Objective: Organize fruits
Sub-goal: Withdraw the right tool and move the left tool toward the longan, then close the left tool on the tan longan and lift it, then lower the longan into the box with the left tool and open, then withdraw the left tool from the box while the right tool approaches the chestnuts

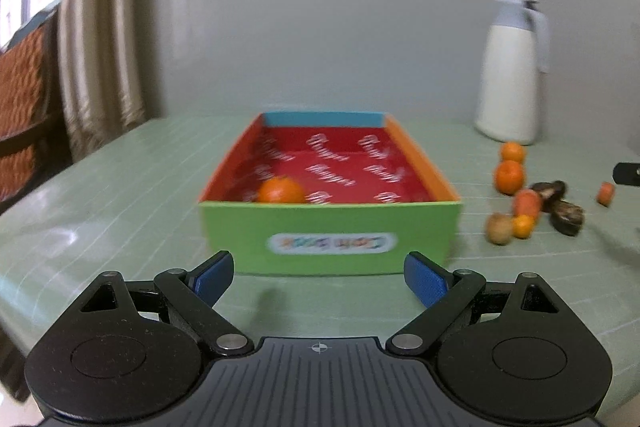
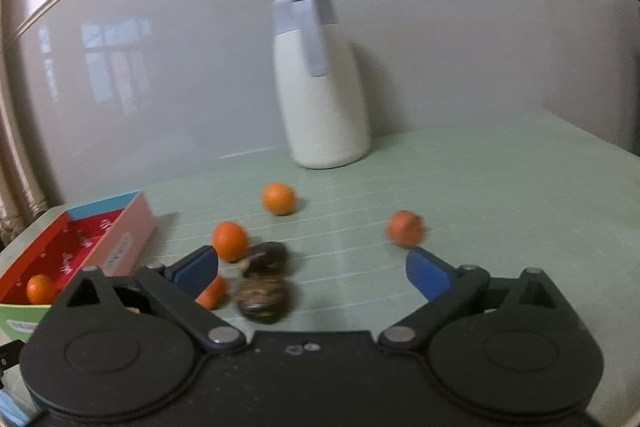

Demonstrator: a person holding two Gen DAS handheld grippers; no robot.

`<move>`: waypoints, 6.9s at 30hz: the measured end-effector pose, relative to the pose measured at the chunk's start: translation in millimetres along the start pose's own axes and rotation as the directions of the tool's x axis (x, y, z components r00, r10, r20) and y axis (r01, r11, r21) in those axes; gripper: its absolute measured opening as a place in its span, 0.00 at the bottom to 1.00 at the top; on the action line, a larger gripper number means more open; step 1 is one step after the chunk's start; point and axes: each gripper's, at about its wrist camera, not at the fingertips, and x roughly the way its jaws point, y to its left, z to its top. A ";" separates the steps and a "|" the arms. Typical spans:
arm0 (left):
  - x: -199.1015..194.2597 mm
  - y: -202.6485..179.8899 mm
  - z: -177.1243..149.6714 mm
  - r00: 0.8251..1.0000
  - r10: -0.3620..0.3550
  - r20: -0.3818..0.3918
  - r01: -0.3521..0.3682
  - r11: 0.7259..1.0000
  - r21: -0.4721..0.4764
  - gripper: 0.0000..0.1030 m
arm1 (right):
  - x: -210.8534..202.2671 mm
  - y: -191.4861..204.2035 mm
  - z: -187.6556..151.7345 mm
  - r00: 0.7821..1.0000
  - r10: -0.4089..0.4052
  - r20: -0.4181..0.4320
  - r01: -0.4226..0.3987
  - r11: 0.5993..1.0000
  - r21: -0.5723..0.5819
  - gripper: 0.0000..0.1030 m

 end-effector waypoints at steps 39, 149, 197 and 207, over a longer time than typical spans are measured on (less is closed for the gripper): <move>58.3 -101.6 30.1 0.974 -0.186 -0.128 0.191 0.981 0.024 0.72 | -41.1 -100.4 -5.2 0.990 -0.140 0.033 0.131 0.970 0.207 1.00; 35.0 8.0 60.4 0.996 0.092 0.011 -0.090 0.992 -0.092 0.93 | -18.0 -40.7 -8.6 1.000 -0.001 -0.023 0.004 0.990 0.140 1.00; 13.9 53.2 -3.1 0.984 0.152 -0.097 -0.162 0.981 -0.109 0.93 | 50.2 50.9 -19.7 0.982 0.004 -0.188 -0.012 0.999 -0.043 0.90; 15.4 52.7 -3.0 0.983 0.154 -0.100 -0.164 0.981 -0.106 0.93 | 59.8 54.5 -19.2 0.975 0.012 -0.220 -0.026 0.998 -0.059 0.80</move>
